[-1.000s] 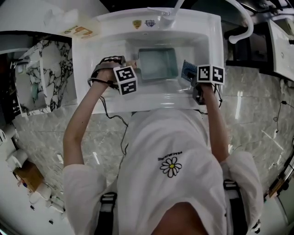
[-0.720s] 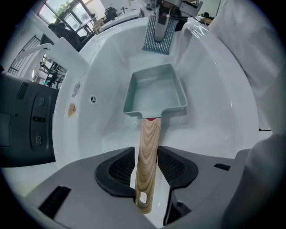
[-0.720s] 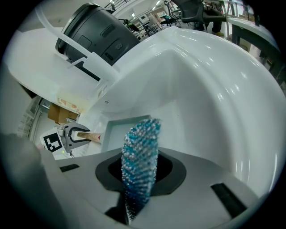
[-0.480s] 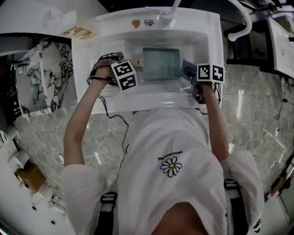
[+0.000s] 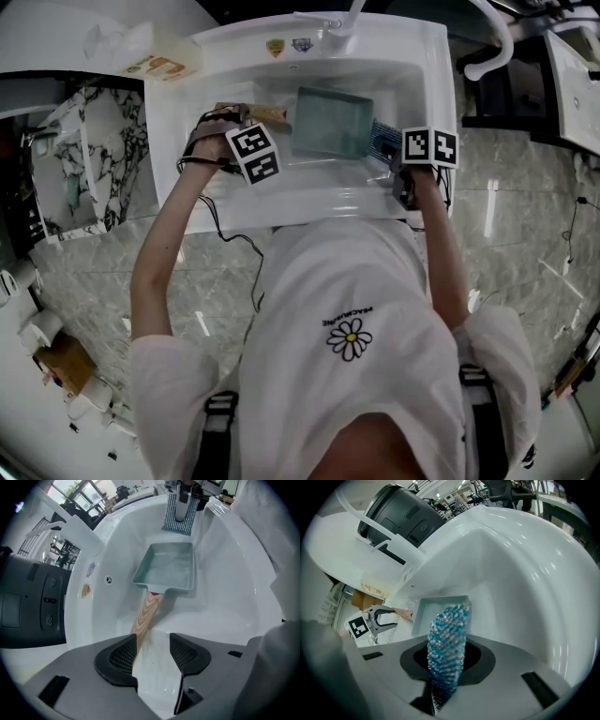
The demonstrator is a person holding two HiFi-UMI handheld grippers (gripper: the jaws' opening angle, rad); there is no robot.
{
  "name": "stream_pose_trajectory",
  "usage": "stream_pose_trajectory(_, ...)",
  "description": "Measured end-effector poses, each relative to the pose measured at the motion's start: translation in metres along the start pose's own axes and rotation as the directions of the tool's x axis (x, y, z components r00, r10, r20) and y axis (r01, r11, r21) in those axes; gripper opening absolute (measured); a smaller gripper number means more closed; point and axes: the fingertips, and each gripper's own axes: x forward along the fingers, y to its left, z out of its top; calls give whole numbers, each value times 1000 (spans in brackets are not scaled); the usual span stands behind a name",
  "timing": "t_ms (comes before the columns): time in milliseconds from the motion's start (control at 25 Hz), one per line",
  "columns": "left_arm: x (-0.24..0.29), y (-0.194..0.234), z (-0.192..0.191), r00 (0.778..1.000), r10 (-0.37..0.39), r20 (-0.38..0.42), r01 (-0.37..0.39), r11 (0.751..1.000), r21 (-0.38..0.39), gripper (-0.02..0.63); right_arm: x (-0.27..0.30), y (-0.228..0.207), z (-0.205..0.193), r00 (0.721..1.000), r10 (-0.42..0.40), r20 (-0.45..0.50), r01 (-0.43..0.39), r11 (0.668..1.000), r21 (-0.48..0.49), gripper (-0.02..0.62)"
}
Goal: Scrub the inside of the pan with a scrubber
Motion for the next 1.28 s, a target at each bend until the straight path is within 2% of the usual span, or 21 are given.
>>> stream_pose_trajectory(160,3,2,-8,1000,0,-22,-1,1000,-9,225,0,0,0,1000,2,2,-2,1000,2,58)
stream_pose_trajectory(680,-1,7,-3,1000,8,-9,-8,998,-56,201,3,9,-5,1000,20,-10,-20,1000,-11,58)
stream_pose_trajectory(800,-10,20,9,999,33,29,-30,995,-97,175,0,12,1,1000,20,15,-19,1000,-19,58)
stream_pose_trajectory(880,-21,35,23,994,61,89,-44,982,-182,159,-5,15,9,998,-11,56,14,998,-59,58)
stream_pose_trajectory(960,-39,54,42,979,89,181,-25,943,-331,155,-12,21,20,992,-55,110,69,989,-127,58)
stream_pose_trajectory(1080,-81,91,63,929,200,312,0,842,-539,136,-28,40,41,975,-76,210,123,968,-219,58)
stream_pose_trajectory(1160,-116,115,70,877,307,370,-2,772,-636,104,-42,59,58,955,-56,292,138,953,-270,58)
stream_pose_trajectory(1280,-167,134,74,780,442,442,58,652,-756,86,-67,95,80,904,18,426,154,918,-364,57)
